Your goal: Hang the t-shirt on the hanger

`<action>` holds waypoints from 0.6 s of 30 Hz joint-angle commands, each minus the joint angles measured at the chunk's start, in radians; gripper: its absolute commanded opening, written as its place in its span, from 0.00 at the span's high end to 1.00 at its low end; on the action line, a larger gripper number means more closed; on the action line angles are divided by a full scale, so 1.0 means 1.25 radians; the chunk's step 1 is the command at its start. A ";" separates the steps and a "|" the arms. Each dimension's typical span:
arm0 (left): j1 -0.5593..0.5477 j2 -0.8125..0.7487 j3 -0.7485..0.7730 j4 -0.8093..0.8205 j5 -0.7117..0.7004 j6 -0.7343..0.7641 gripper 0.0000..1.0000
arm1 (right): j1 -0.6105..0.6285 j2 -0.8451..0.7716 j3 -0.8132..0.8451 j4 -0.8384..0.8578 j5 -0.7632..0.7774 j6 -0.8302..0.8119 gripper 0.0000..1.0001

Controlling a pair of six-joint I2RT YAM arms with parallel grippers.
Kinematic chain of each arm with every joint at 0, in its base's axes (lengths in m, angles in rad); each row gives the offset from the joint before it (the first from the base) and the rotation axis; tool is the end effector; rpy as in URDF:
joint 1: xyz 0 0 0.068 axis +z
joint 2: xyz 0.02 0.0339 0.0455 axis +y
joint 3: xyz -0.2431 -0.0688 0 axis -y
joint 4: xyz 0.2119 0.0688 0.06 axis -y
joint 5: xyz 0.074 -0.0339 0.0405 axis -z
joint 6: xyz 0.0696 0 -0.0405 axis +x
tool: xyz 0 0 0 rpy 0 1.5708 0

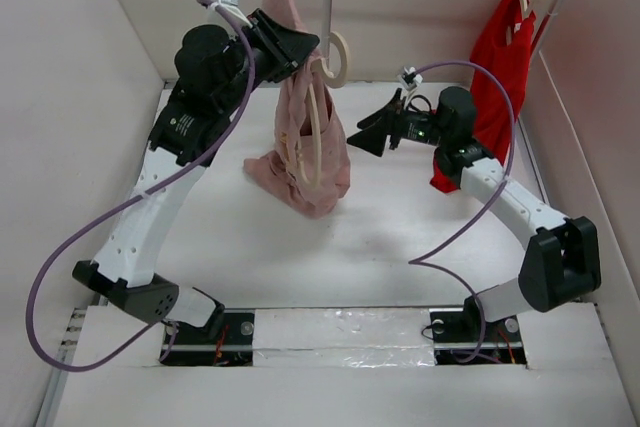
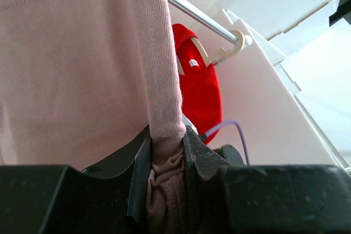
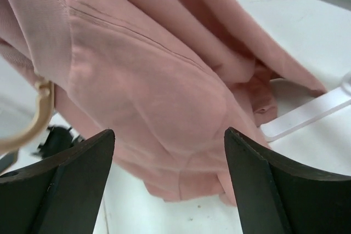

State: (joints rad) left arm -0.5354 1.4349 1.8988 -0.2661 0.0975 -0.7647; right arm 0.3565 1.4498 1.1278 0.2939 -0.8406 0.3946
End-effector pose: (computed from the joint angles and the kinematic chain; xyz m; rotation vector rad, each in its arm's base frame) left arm 0.2461 -0.1539 0.5310 -0.0812 1.4702 -1.1427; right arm 0.2921 0.1641 0.3413 -0.6620 1.6065 1.2309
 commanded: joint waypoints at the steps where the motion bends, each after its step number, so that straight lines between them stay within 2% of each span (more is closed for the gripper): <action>1: 0.002 -0.077 -0.011 0.053 0.007 -0.006 1.00 | -0.004 0.002 0.002 0.073 -0.156 0.002 0.11; 3: 0.002 -0.079 -0.017 0.041 0.009 -0.007 1.00 | -0.004 0.030 0.020 0.123 -0.174 0.030 0.09; 6: 0.002 -0.079 -0.019 0.036 0.021 -0.009 1.00 | -0.004 0.122 0.104 0.160 -0.281 0.083 0.07; 8: 0.002 -0.083 -0.018 0.037 0.024 -0.010 1.00 | 0.003 0.174 0.121 0.283 -0.330 0.148 0.06; 9: 0.002 -0.084 -0.018 0.036 0.024 -0.009 1.00 | 0.010 0.191 0.130 0.326 -0.339 0.222 0.06; 11: 0.002 -0.085 -0.012 0.030 0.021 -0.007 1.00 | 0.011 0.230 0.134 0.515 -0.356 0.318 0.06; 12: 0.002 -0.085 -0.011 0.024 0.021 -0.006 1.00 | 0.018 0.240 0.130 0.583 -0.356 0.427 0.07; 14: 0.002 -0.088 -0.011 0.019 0.017 -0.002 1.00 | 0.018 0.262 0.122 0.761 -0.364 0.527 0.11; 15: 0.002 -0.089 -0.012 0.018 0.012 -0.001 1.00 | 0.018 0.281 0.120 0.809 -0.371 0.615 0.15; 16: 0.002 -0.094 -0.013 0.019 0.007 0.002 1.00 | 0.018 0.287 0.111 0.916 -0.374 0.662 0.20; 18: 0.002 -0.094 -0.012 0.023 -0.002 0.008 1.00 | 0.018 0.293 0.072 1.010 -0.371 0.772 0.26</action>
State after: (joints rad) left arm -0.5350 1.3617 1.8751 -0.3149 0.1040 -0.7662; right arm 0.3687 1.8217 1.2411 1.0706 -1.2575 1.0504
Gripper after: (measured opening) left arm 0.192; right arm 0.764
